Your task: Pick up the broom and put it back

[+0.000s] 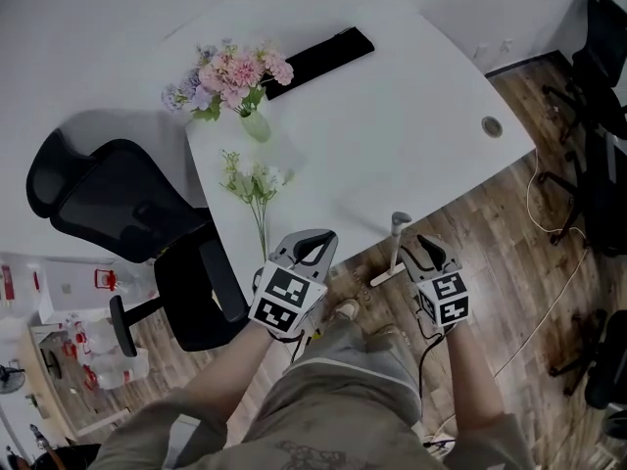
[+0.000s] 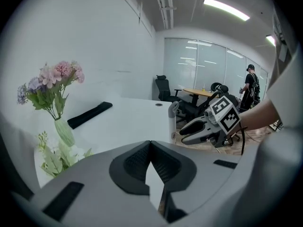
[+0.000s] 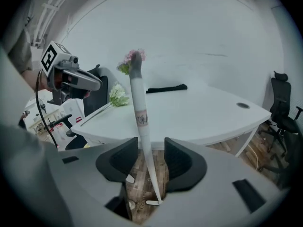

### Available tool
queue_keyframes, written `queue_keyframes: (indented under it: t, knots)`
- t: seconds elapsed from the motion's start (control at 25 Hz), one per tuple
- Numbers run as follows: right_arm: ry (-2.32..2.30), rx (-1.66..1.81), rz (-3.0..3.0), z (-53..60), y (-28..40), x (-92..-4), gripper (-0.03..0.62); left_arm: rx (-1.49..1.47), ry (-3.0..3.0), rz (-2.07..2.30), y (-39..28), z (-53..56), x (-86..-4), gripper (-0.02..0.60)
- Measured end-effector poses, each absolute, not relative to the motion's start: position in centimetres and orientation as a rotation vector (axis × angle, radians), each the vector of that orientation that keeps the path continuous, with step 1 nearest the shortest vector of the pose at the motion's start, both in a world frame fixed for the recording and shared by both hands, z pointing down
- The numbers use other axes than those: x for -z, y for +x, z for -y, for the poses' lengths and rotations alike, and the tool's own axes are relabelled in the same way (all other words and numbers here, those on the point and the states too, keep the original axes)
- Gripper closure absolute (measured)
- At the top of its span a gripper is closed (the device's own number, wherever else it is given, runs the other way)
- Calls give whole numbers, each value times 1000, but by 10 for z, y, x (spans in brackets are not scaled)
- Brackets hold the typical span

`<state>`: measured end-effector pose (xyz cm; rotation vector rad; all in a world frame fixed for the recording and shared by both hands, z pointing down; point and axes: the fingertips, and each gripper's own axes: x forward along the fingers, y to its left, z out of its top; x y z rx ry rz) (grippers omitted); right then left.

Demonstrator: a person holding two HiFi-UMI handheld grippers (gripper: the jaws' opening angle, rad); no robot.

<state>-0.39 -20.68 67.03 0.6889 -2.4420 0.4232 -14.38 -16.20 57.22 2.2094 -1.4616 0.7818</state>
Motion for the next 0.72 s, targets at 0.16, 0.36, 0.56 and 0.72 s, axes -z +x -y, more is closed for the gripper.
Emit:
queue_keyframes:
  t: [0.16,0.36,0.56,0.72]
  knots:
    - [768,-442,2504,212,13,-608,446,-752,2277,1451,-136,172,-540,565]
    - [941,-452,2576,217,41,-526,487,-701,2397,1436,-117,184,-492,565]
    - [1075,-429,2637,207,66,-451,513,-618,2517,1445,-96,195,-440,565]
    - [1150,-400,2675,190,85,-402,513,-578,2576,1439,-81,198,-410,565]
